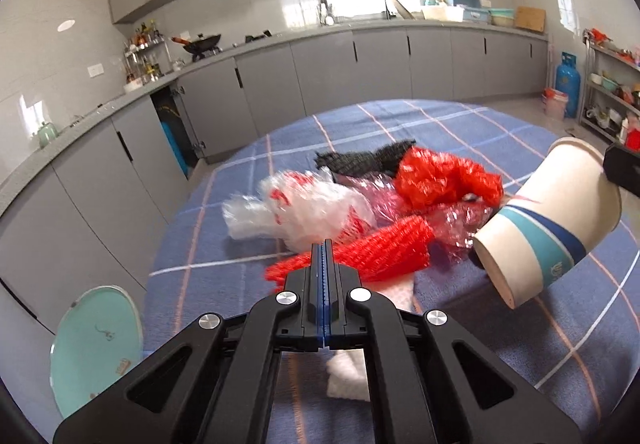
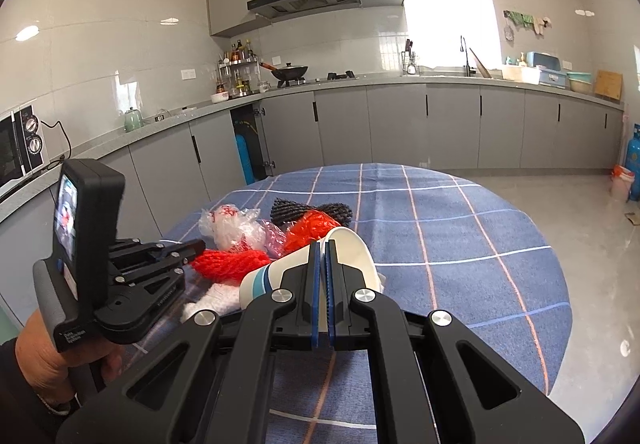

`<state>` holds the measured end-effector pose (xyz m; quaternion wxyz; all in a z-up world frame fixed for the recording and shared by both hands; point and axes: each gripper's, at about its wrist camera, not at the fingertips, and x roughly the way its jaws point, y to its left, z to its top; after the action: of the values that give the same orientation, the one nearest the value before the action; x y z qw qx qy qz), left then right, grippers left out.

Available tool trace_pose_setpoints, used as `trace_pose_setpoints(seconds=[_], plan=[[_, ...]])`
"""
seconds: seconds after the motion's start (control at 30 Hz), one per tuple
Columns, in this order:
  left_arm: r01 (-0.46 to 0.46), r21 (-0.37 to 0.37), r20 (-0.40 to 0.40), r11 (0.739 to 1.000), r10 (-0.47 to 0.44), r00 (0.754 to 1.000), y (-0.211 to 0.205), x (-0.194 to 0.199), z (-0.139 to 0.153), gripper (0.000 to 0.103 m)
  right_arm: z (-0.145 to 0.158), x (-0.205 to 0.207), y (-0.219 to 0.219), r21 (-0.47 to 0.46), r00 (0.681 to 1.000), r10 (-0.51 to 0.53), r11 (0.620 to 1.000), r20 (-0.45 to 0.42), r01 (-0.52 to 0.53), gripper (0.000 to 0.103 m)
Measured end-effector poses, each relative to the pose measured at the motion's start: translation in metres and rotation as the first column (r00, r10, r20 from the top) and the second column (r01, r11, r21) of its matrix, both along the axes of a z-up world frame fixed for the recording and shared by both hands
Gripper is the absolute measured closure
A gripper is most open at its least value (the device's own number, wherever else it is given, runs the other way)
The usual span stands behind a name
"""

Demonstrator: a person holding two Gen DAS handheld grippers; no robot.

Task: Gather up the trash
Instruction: 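Grasp the white mesh sleeve with the left gripper while the right gripper holds the paper cup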

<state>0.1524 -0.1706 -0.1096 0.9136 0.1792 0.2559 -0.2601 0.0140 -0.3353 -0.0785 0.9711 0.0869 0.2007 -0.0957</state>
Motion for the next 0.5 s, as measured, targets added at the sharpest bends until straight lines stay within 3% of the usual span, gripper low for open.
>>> trace_pose_setpoints(seconds=[0.4, 0.47, 0.5], plan=[[-0.051, -0.021, 0.042, 0.998, 0.052, 0.998, 0.03, -0.002, 0.016, 0.102, 0.009, -0.006, 0.008, -0.043, 1.0, -0.023, 0.999, 0.017, 0.024, 0.1], [-0.064, -0.034, 0.022, 0.997, 0.065, 0.998, 0.031, 0.001, 0.014, 0.093, 0.007, -0.01, 0.005, -0.043, 0.999, -0.043, 0.998, 0.008, 0.044, 0.1], [-0.066, -0.038, 0.013, 0.997, 0.066, 0.998, 0.031, 0.001, 0.013, 0.074, 0.006, -0.012, 0.004, -0.037, 0.999, -0.05, 0.998, 0.003, 0.05, 0.1]])
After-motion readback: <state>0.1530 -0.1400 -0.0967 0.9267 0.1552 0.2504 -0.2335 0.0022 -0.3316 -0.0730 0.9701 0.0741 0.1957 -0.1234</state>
